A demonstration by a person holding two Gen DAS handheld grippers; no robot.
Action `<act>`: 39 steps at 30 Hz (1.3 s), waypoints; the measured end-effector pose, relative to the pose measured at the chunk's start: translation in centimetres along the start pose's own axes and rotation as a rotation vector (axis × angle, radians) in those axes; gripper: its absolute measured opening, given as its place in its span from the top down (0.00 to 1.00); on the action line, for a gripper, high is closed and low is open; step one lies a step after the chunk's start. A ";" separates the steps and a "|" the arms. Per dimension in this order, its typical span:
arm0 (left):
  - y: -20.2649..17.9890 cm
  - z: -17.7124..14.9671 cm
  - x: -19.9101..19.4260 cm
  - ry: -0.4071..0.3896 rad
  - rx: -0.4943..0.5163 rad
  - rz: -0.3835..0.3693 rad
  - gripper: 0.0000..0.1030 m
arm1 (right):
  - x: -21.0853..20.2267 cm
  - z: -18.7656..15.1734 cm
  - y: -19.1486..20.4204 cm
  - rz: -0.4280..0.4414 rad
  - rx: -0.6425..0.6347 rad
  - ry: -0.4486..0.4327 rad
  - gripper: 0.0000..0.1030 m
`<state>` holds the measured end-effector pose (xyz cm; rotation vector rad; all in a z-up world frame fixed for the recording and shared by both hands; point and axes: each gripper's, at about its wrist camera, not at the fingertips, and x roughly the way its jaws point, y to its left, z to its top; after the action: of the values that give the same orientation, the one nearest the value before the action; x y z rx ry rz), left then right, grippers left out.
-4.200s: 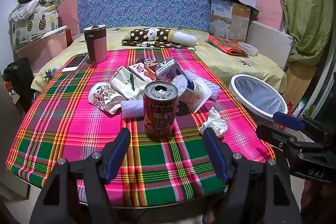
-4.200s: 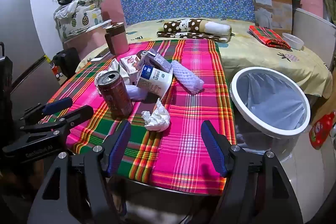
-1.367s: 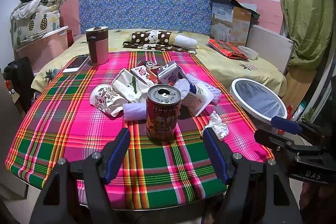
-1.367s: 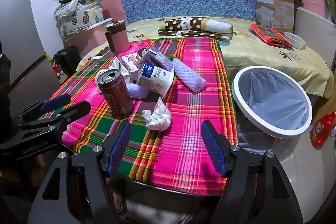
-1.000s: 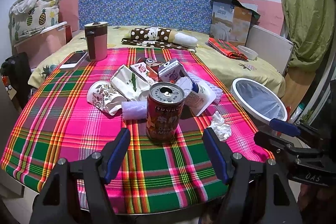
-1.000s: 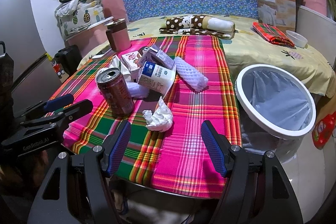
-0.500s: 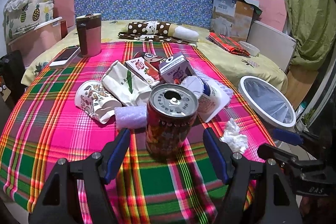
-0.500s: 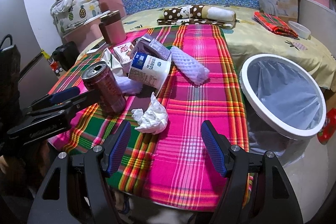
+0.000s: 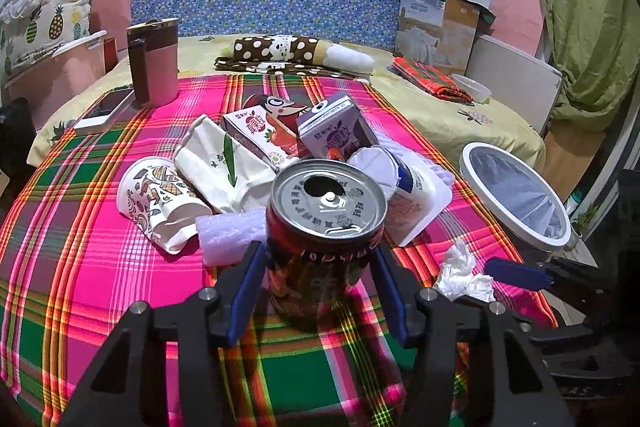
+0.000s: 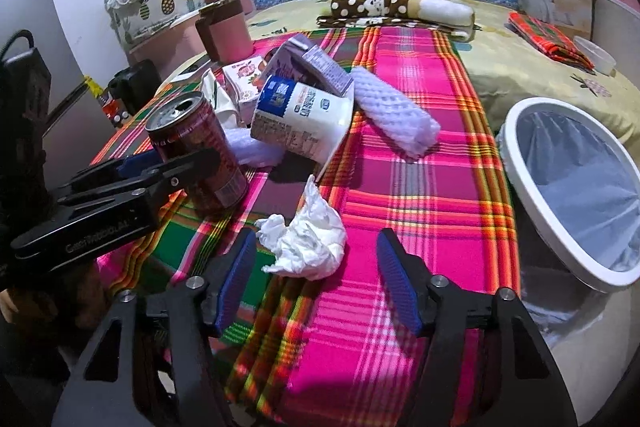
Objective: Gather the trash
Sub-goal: 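Grasp the red can with the left gripper while the right grasps the tissue, then carry the can and tissue over the white bin and release both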
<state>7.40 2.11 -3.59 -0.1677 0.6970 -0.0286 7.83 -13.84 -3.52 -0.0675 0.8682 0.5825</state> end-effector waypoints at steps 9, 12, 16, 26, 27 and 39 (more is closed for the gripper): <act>0.1 0.2 -0.5 -0.003 -0.009 0.010 0.46 | 0.1 -0.1 -0.3 0.026 0.007 0.008 0.75; -0.1 0.3 -1.0 -0.012 -0.009 0.009 0.46 | 0.0 -0.1 -0.3 0.034 0.009 0.008 0.75; -0.5 0.5 -1.5 -0.017 -0.007 0.004 0.46 | -0.3 -0.2 -0.5 0.051 0.028 0.004 0.76; -3.2 1.9 -2.7 -0.050 0.038 -0.041 0.46 | -2.8 0.2 -2.8 0.023 0.072 -0.070 0.76; -3.6 2.2 -2.6 -0.051 0.045 -0.046 0.46 | -3.1 0.2 -3.3 0.012 0.079 -0.082 0.76; -10.8 5.3 0.5 -0.051 0.157 -0.179 0.46 | -6.5 -0.2 -10.8 -0.160 0.214 -0.169 0.76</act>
<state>11.49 -7.80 1.86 -0.0796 0.6243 -0.2485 9.95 -25.94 -0.76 0.1051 0.7484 0.3380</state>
